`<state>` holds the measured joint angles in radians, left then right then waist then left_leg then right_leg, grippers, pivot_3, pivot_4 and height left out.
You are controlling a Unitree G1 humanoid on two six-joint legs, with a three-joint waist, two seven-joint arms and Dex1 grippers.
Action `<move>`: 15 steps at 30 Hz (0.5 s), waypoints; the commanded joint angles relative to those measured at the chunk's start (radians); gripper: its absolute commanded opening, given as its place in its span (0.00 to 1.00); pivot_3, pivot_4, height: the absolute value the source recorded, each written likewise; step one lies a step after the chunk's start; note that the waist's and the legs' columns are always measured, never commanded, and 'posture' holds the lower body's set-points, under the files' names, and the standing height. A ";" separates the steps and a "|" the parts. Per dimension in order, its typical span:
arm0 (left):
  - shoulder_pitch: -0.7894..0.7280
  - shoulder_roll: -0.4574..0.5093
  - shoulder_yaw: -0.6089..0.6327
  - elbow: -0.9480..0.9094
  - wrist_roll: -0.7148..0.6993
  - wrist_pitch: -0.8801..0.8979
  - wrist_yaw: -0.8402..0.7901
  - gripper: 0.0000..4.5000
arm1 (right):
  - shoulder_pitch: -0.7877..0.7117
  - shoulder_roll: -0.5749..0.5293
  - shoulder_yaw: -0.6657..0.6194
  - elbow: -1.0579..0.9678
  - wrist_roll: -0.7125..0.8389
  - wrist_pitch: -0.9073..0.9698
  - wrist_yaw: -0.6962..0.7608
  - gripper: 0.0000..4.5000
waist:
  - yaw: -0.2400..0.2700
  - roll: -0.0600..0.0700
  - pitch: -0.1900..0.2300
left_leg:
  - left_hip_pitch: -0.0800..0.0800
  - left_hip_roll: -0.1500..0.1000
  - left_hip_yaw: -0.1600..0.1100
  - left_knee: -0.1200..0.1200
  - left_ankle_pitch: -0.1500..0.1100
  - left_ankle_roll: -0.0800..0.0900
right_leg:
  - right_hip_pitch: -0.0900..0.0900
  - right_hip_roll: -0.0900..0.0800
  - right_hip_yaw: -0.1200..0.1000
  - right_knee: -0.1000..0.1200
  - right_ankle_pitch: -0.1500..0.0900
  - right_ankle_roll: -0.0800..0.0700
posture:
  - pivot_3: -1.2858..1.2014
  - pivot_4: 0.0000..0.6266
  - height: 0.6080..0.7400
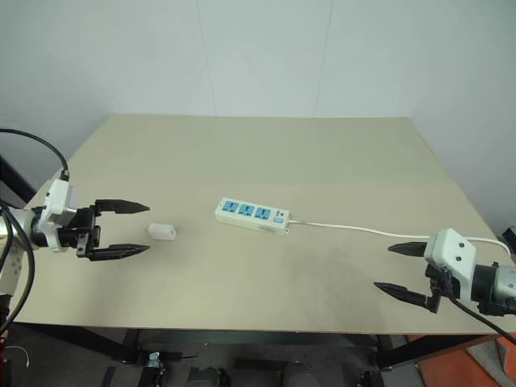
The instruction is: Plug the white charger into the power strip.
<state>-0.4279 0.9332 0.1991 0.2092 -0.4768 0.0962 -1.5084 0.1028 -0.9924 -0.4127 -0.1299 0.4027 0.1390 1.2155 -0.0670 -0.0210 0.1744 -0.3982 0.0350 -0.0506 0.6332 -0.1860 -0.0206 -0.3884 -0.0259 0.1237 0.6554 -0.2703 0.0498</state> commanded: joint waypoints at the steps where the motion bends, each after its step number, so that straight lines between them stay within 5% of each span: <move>1: -0.010 0.008 0.016 -0.034 -0.021 0.013 0.004 0.99 | 0.003 -0.006 -0.044 -0.026 0.008 -0.012 -0.010 1.00 | 0.000 0.000 0.000 | 0.000 0.000 0.000 0.000 0.000 0.000 | 0.000 0.000 0.000 0.000 0.000 0.000 | 0.52 0.24 1.00; 15: 0.014 0.026 0.024 -0.051 -0.018 0.031 -0.007 0.99 | 0.000 -0.007 -0.026 -0.018 -0.002 -0.023 -0.003 1.00 | -0.001 0.000 0.000 | 0.000 0.000 0.000 0.000 0.000 0.000 | 0.000 0.000 0.000 0.000 0.000 0.000 | 0.52 0.24 1.00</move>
<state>-0.4151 0.9366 0.1992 0.1873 -0.4774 0.1193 -1.5132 0.1035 -0.9924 -0.4126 -0.1304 0.3974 0.1380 1.2166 -0.0677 -0.0211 0.1744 -0.3981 0.0350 -0.0506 0.6330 -0.1860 -0.0206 -0.3885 -0.0259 0.1237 0.6551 -0.2703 0.0498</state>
